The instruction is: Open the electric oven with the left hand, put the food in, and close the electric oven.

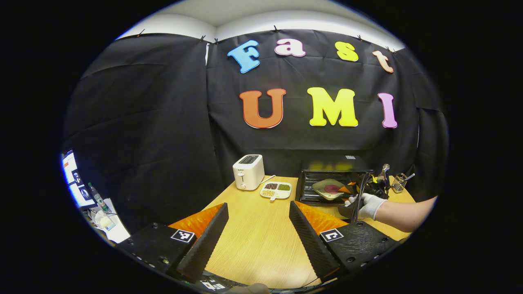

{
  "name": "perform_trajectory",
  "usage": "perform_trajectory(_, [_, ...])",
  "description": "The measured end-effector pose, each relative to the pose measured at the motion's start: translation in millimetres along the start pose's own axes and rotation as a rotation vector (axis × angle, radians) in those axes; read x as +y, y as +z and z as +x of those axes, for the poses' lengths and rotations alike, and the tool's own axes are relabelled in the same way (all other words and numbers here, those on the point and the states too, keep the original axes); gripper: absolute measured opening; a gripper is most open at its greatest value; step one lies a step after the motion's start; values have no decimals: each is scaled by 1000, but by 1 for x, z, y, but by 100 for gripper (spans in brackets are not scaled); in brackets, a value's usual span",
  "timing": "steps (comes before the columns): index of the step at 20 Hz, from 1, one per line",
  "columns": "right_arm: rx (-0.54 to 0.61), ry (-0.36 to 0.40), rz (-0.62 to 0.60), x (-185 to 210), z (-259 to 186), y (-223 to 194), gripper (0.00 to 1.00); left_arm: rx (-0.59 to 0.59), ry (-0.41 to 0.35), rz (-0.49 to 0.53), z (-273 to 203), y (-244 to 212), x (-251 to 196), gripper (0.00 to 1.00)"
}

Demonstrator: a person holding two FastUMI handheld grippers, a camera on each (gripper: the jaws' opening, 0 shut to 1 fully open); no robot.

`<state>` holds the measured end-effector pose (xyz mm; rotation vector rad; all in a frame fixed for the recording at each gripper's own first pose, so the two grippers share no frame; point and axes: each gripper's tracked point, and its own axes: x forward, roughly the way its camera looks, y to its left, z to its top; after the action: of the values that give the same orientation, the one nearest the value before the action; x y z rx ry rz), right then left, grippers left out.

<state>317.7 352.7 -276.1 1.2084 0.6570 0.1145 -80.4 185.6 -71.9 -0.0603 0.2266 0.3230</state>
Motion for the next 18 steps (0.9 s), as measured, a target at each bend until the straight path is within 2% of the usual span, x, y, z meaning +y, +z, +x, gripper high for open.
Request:
perform_trajectory(2, [22, -7, -15, -4, -17, -1, 47, -8, -22, 12, 5, 0, -8, 95])
perform_trajectory(4, [46, -11, -79, -6, -42, -2, 65, -9, -56, 12, 11, -3, -18, 96])
perform_trajectory(5, [44, -6, -118, -6, -57, 1, 61, -10, -73, 9, 14, -5, -23, 96])
perform_trajectory(6, [46, 4, -163, -5, -73, 3, 71, -10, -92, 8, 18, -7, -29, 96])
perform_trajectory(8, [53, 8, -260, -10, -104, 9, 82, -7, -127, 13, 27, -14, -43, 96])
perform_trajectory(12, [31, -40, -477, -36, -163, 24, 92, 29, -210, 14, 44, -39, -74, 95])
perform_trajectory(13, [17, -94, -547, -50, -177, 30, 92, 38, -231, 9, 46, -46, -81, 96])
perform_trajectory(18, [-71, -245, -825, -92, -242, 54, 94, 89, -317, 48, 60, -83, -118, 96])
